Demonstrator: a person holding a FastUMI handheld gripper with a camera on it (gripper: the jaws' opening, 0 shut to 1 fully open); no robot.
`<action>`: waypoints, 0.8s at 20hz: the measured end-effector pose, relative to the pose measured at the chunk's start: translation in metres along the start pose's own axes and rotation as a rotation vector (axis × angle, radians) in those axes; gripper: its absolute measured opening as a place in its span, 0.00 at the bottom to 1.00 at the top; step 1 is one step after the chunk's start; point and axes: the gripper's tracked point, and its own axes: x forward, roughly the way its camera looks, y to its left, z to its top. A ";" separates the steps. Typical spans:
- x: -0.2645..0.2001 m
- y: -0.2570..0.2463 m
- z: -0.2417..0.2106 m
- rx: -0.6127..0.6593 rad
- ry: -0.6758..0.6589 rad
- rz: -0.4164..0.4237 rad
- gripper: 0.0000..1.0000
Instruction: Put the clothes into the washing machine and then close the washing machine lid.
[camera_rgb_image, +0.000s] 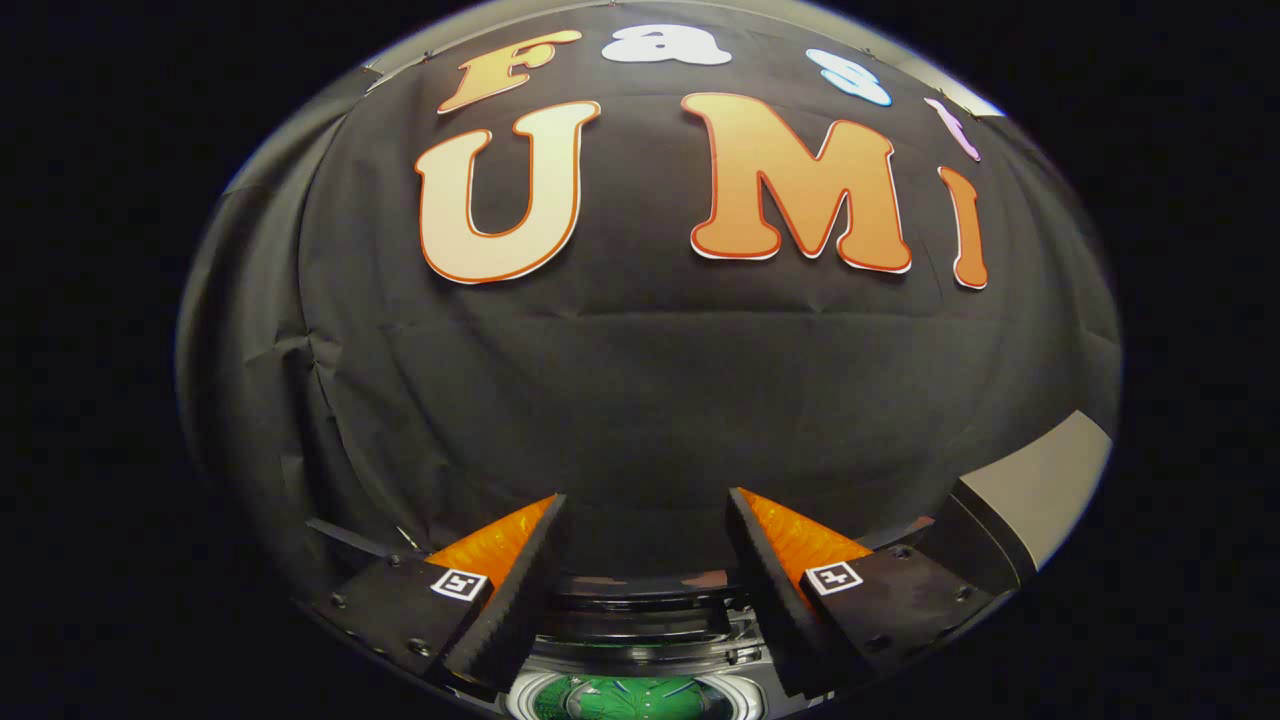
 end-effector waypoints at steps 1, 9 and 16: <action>-0.005 -0.001 0.001 -0.003 -0.010 0.001 1.00; -0.060 -0.001 -0.021 -0.007 -0.074 0.010 1.00; -0.098 0.000 -0.051 -0.014 -0.074 0.050 1.00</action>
